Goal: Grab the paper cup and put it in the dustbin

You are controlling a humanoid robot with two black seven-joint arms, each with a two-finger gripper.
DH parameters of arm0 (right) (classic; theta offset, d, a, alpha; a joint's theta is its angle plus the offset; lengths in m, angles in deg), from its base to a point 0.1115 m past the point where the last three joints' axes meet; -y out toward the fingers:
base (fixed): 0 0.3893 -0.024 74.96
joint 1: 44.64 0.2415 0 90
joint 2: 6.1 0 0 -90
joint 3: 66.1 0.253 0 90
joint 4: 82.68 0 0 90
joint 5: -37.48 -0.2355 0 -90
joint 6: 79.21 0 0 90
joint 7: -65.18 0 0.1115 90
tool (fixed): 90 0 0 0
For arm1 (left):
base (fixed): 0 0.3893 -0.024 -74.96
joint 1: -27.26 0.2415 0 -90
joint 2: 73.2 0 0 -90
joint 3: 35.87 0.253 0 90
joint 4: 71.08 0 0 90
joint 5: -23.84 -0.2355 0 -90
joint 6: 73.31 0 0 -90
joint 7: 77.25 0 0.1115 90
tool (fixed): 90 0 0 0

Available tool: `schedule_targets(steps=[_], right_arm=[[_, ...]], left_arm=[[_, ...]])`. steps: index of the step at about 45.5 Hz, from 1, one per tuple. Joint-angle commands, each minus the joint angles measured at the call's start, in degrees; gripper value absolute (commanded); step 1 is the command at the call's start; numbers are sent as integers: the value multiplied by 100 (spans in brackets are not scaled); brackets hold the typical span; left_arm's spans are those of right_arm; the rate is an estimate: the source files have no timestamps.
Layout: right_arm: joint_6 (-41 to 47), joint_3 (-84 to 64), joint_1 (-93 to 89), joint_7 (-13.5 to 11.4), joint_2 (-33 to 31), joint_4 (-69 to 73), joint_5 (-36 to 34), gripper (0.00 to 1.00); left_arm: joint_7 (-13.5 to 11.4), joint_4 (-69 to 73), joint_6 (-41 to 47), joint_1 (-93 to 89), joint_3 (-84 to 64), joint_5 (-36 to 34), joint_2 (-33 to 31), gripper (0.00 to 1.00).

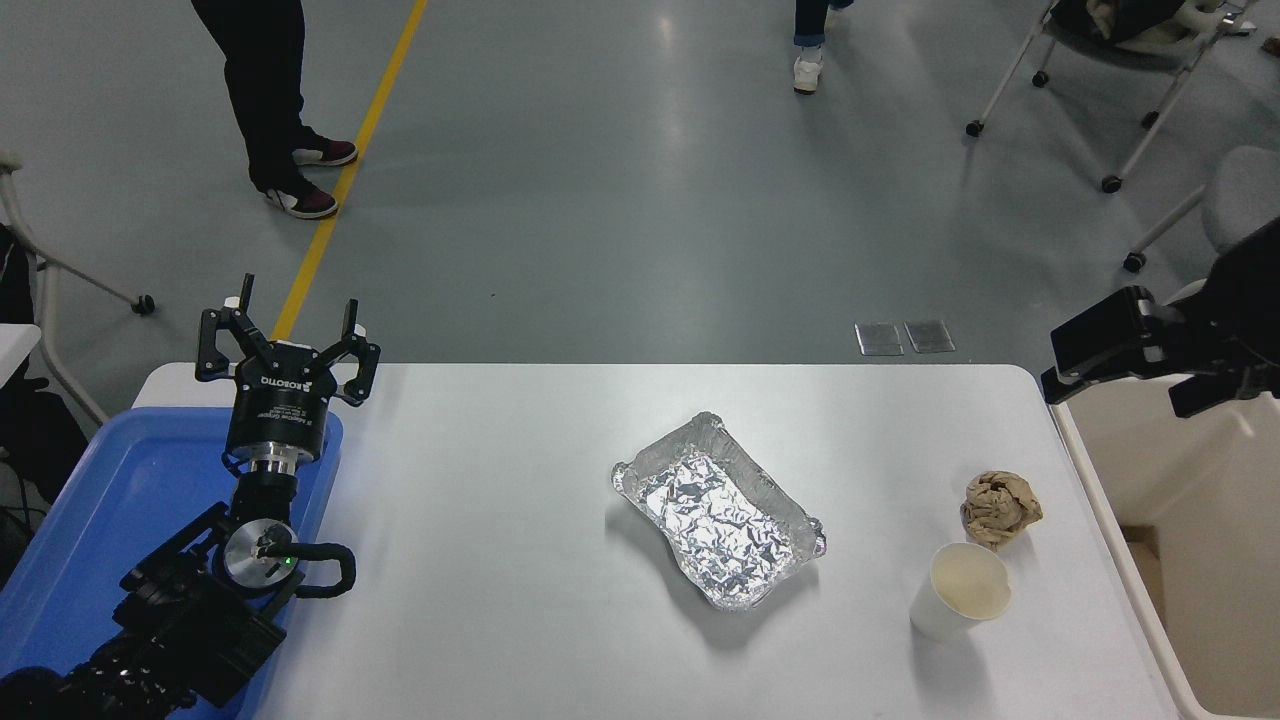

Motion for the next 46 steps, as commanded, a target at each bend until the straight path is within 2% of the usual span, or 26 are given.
schedule_targets(steps=[1, 14, 23, 37, 46], right_arm=[[-502, 1, -481, -2, 21, 12, -121, 100], [-2181, 502, -2378, -2, -84, -41, -112, 100], [-2876, 704, -3514, -11, -93, -190, -85, 100], [-3588, 1144, -4964, -37, -93, -594, -85, 100], [-3747, 1539, -5747, -46, -93, -1078, -85, 100]], left_arm=[[0, 0, 3, 0, 1, 0, 0, 99], [0, 0, 3, 0, -8, 0, 0, 99], [0, 0, 3, 0, 1, 0, 0, 99], [0, 0, 3, 0, 1, 0, 0, 99], [0, 0, 3, 0, 1, 0, 0, 99]])
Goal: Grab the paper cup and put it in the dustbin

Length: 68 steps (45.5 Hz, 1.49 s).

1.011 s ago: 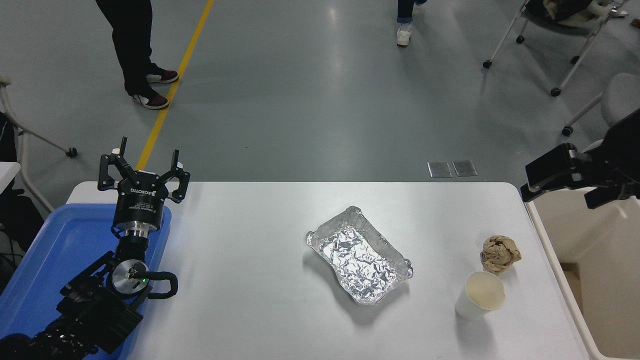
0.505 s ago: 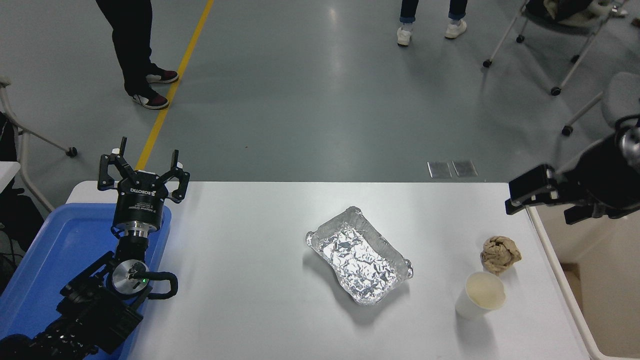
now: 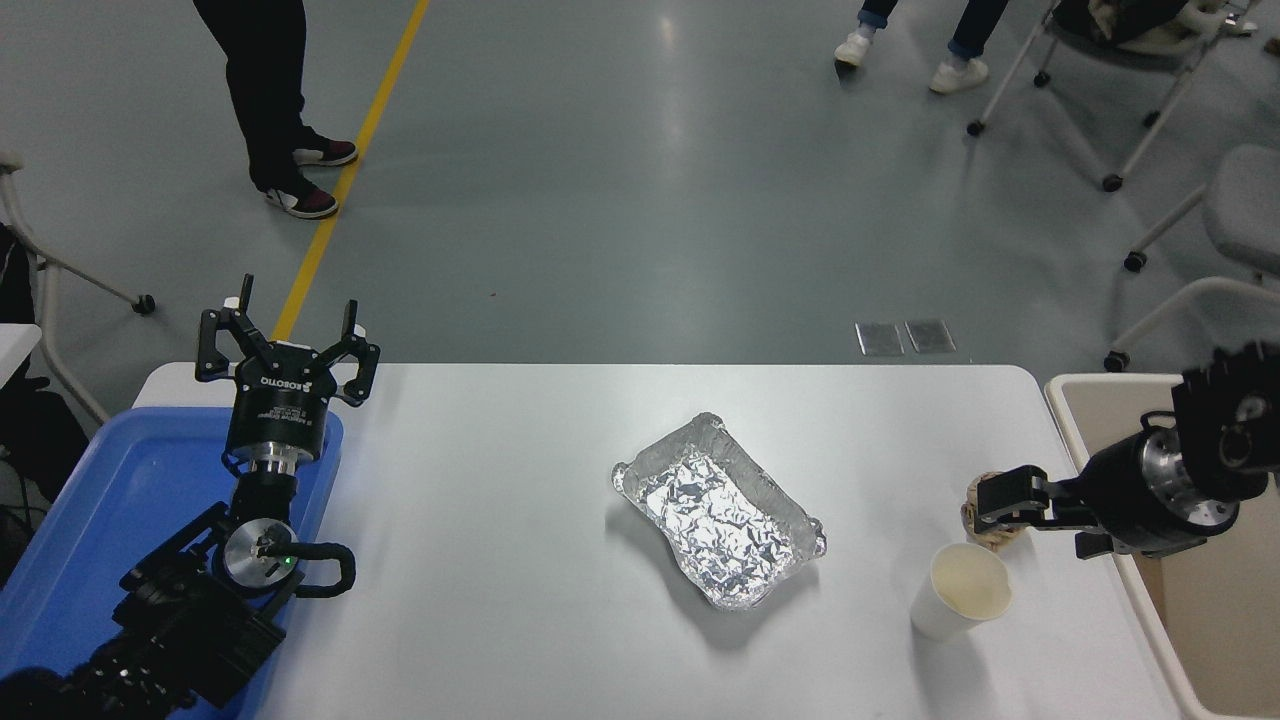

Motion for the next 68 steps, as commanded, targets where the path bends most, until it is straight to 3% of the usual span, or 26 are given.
schedule_targets(steps=[1, 30, 35, 39, 43, 45, 46, 68], right_arm=[[-338, 436, -1029, -15, -7, -449, 0, 100], [-891, 1191, -2461, -15, 55, -1740, 80, 97], [-892, 1254, -2505, -15, 55, -1714, 53, 81], [-892, 1263, -2558, -15, 90, -1679, 71, 62], [-857, 1272, -2576, -32, 143, -1635, 80, 29], [-804, 1254, -2576, -50, 143, -1618, 71, 5], [-795, 1245, -2576, -59, 143, -1618, 71, 0], [-786, 964, -1935, -68, -323, -898, 264, 0]], left_arm=[[0, 0, -1, 0, 3, 1, 0, 99], [0, 0, -1, 0, -6, 1, 0, 99], [0, 0, -1, 0, 3, 1, 0, 99], [0, 0, -1, 0, 3, 1, 0, 99], [0, 0, -1, 0, 3, 1, 0, 99], [0, 0, -1, 0, 3, 1, 0, 99], [0, 0, -1, 0, -6, 1, 0, 99], [0, 0, -1, 0, -6, 1, 0, 99]])
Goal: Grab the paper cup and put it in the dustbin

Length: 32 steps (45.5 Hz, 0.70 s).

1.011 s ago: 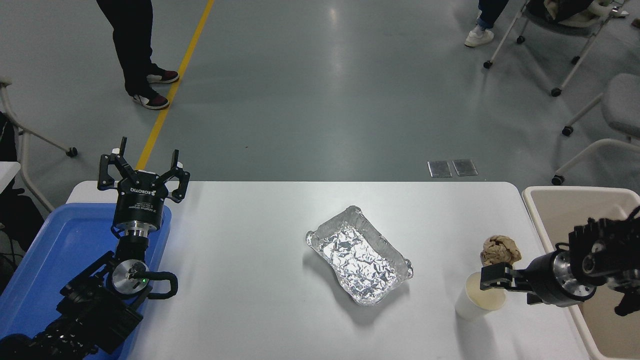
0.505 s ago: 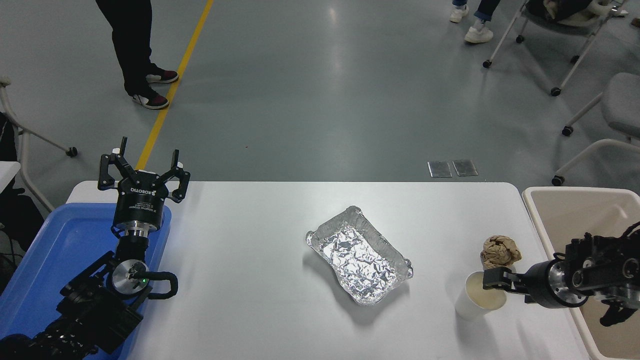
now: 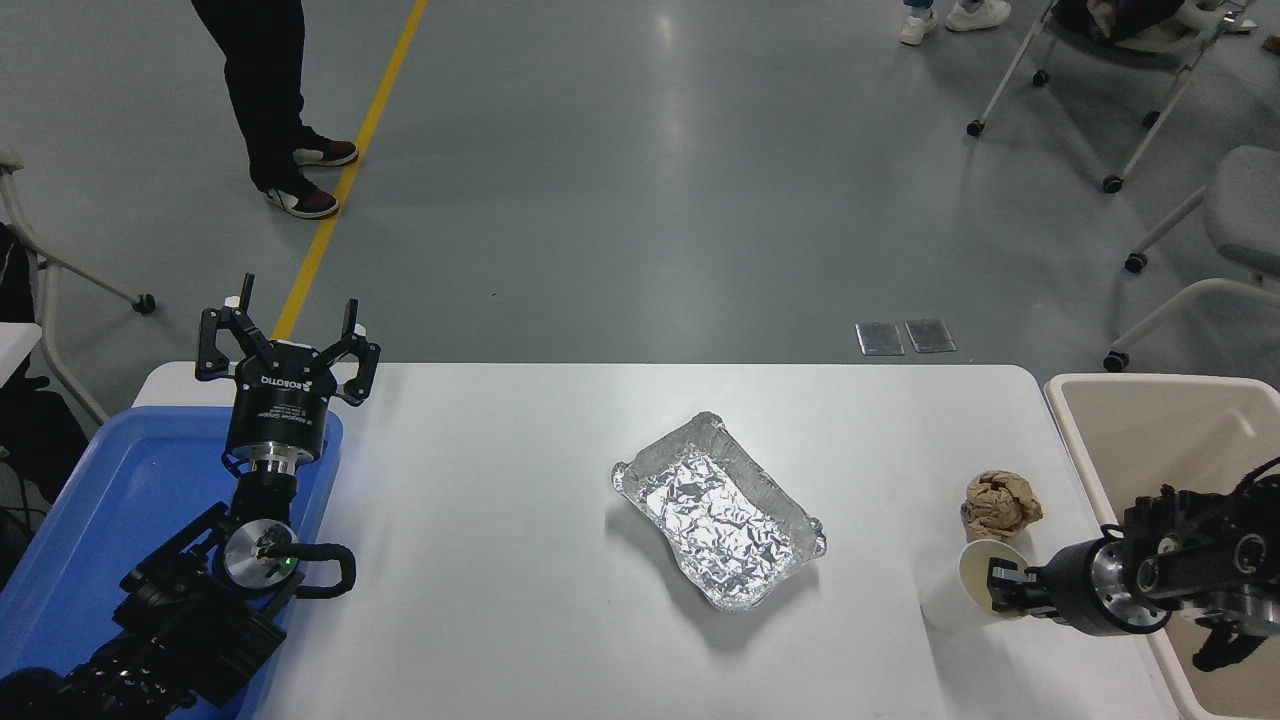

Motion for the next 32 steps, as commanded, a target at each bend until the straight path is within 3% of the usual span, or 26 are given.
schedule_targets(steps=[1, 16, 32], right_arm=[[11, -241, 598, -5, -305, 628, 141, 0], [204, -1761, 3129, 47, -429, 2114, 326, 0], [2682, -2026, 5915, 82, -947, 2175, 317, 0]], left_arm=[[0, 0, 2, 0, 3, 0, 0, 99], [0, 0, 2, 0, -6, 0, 0, 99], [0, 0, 2, 0, 3, 0, 0, 99]])
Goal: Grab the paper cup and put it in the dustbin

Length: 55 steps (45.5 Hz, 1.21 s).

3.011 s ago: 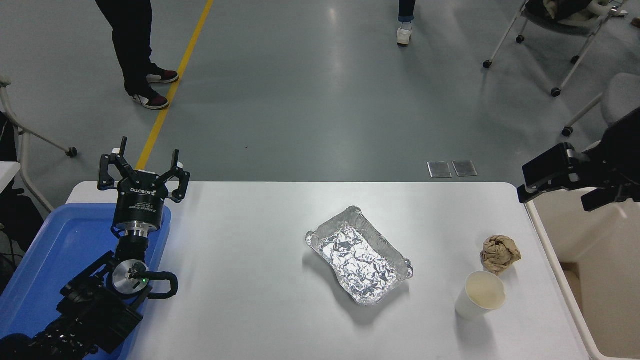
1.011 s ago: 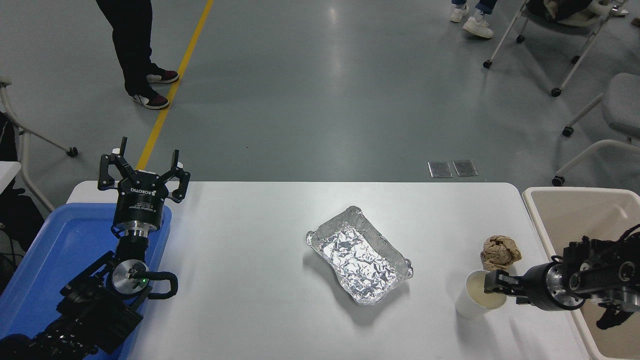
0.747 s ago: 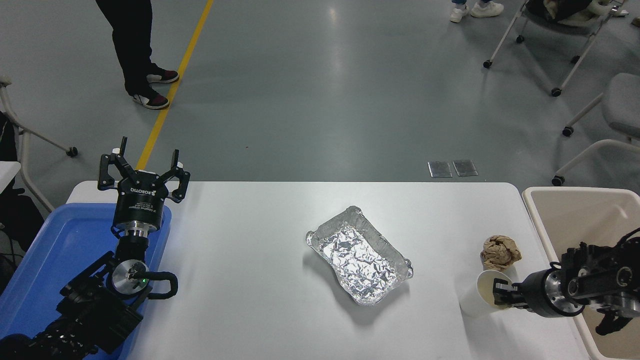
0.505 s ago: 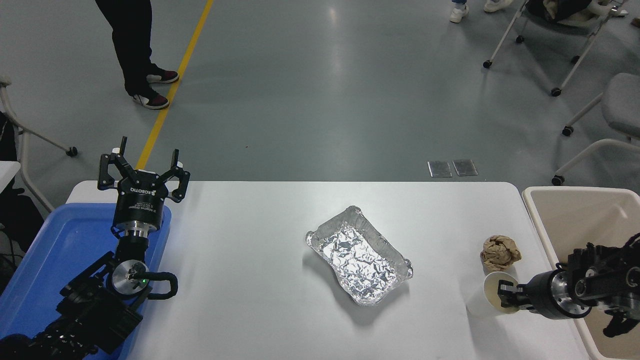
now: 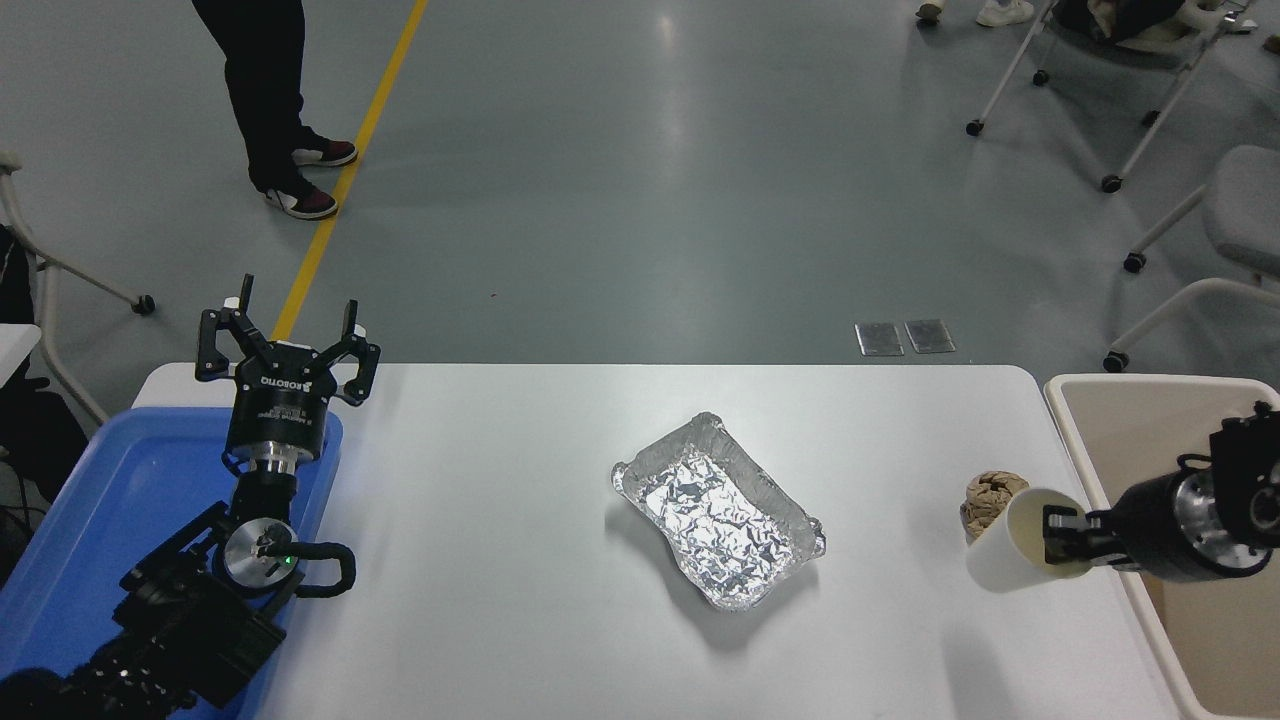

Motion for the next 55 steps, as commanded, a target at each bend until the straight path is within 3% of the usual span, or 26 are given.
schedule_targets(steps=[1, 14, 29, 43, 55], right_arm=[[1525, -295, 1958, 23, -264, 172, 17, 0], [2914, -374, 3524, 32, -281, 137, 17, 0], [2889, -480, 3314, 23, -562, -240, 25, 0], [2573, 758, 433, 14, -1213, -2779, 43, 0], [1404, 2867, -3284, 5, -1029, -5336, -18, 0]], left_arm=[[0, 0, -1, 0, 4, 0, 0, 99], [0, 0, -1, 0, -5, 0, 0, 99], [0, 0, -1, 0, 4, 0, 0, 99], [0, 0, -1, 18, 4, 0, 0, 99], [0, 0, -1, 18, 4, 9, 0, 99]])
